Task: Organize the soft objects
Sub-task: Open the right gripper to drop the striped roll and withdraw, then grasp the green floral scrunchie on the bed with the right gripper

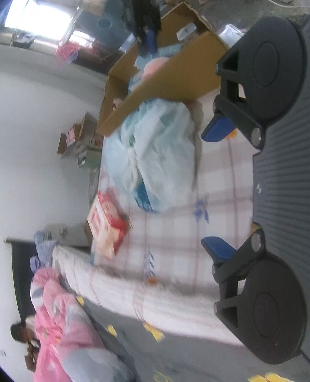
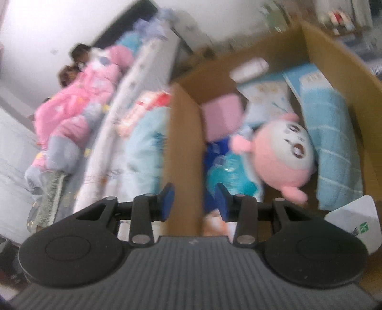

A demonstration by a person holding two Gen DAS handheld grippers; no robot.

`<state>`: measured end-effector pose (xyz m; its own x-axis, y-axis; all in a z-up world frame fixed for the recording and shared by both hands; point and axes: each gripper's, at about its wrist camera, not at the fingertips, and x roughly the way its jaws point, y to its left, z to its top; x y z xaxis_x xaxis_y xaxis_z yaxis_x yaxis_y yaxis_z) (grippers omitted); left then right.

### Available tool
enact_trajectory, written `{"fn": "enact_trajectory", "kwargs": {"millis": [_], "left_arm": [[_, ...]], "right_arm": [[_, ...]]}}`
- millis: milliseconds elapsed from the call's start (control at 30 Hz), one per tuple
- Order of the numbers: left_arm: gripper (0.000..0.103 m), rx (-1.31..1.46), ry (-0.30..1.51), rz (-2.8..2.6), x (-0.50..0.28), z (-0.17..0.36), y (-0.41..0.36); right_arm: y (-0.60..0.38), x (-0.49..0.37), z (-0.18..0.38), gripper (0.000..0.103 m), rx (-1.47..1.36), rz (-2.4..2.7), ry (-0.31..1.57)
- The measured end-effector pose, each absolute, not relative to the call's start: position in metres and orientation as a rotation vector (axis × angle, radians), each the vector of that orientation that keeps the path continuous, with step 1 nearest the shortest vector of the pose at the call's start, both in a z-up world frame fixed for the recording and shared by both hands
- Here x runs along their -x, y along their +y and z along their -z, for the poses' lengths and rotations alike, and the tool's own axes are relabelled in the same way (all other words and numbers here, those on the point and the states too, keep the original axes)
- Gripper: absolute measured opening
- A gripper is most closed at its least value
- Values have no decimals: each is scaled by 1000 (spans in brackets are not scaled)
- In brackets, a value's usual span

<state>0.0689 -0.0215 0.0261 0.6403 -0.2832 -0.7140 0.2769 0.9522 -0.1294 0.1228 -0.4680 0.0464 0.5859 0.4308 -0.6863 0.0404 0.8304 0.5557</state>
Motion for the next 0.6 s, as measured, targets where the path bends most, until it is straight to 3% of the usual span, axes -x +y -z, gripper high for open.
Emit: {"fn": "enact_trajectory", "kwargs": {"millis": [267,433,600], "left_arm": [[88,42,870,270,-40,-10,7],[87,51,887,266,-26,4,10],[75,9,904,273,-19,20,3]], "right_arm": [[-383,-87,-75,48,-532,-493,820],[-318,-88,-59,51,-544,-658,894],[-261,-93,-10,52,-537,-721,1044]]}}
